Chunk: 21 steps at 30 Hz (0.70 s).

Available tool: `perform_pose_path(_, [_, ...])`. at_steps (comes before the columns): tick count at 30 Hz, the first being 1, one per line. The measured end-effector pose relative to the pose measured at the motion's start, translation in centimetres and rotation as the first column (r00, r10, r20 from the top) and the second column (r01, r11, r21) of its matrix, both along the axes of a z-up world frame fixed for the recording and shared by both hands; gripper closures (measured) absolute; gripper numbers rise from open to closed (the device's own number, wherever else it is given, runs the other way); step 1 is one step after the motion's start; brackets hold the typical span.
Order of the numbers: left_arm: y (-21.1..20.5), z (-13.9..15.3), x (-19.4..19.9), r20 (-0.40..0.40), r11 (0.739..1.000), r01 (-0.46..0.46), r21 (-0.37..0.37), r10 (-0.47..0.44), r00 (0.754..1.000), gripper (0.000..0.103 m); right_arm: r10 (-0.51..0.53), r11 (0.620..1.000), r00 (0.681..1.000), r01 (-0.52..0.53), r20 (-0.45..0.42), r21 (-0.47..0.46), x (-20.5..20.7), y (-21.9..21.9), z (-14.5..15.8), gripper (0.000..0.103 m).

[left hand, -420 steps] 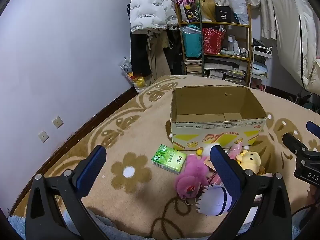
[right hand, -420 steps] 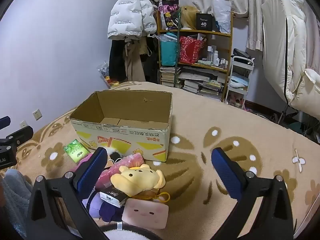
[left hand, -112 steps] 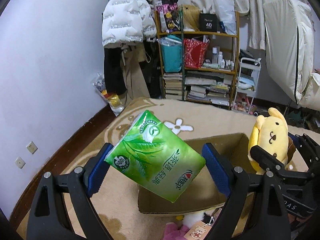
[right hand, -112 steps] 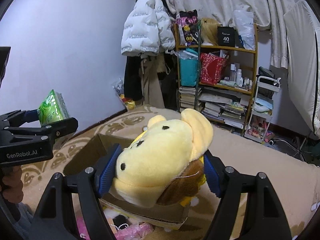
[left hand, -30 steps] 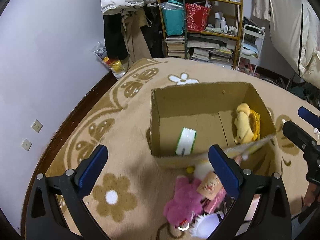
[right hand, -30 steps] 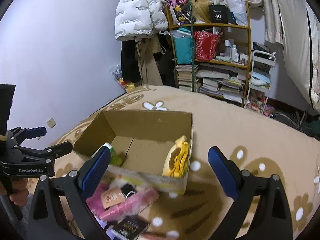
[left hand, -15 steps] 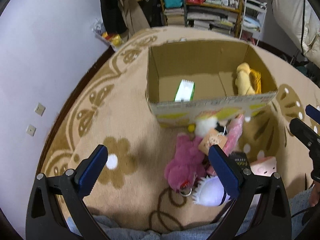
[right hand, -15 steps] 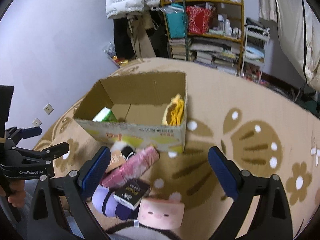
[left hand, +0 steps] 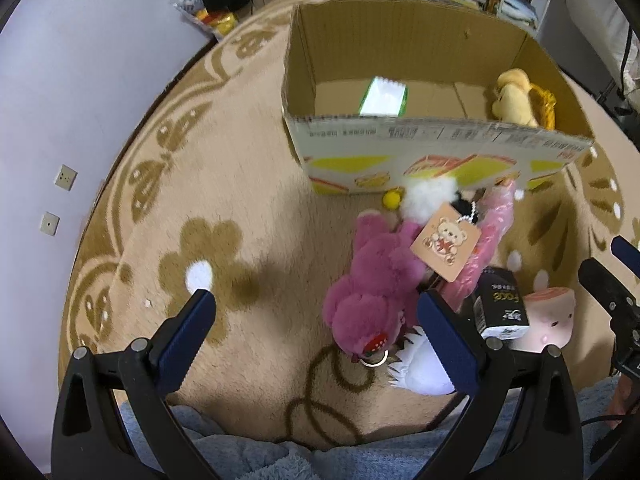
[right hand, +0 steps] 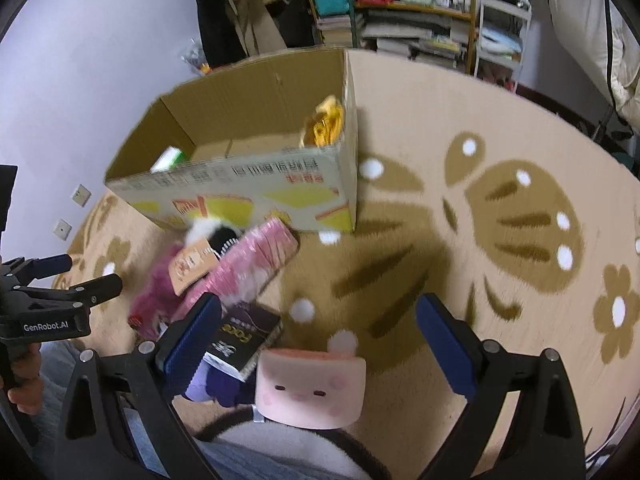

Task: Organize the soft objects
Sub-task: 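Lower both tools back toward the remaining pile beside the box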

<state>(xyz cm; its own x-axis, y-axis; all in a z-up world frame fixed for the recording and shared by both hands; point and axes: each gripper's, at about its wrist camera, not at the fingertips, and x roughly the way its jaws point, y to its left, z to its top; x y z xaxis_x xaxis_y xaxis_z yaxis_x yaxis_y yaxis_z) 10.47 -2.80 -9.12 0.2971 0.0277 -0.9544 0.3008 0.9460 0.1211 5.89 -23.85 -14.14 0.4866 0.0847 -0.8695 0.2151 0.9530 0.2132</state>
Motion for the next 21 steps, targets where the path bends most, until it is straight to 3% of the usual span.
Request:
perform_pose_path(9, [-0.5,-2.9,0.9,-0.105,1.000,-0.006,0.015,0.008,0.994,0.003,-0.013,0.999,0.994,0.018,-0.110,0.042,0.5,-0.5,-2.9,0.001])
perform_pose_path(21, [-1.3,-5.7,1.5,-0.178,0.998,-0.012,0.059,0.023,0.984,0.003,0.008,0.997,0.981,0.008,-0.196,0.081,0.4,-0.3,-5.2,0.004])
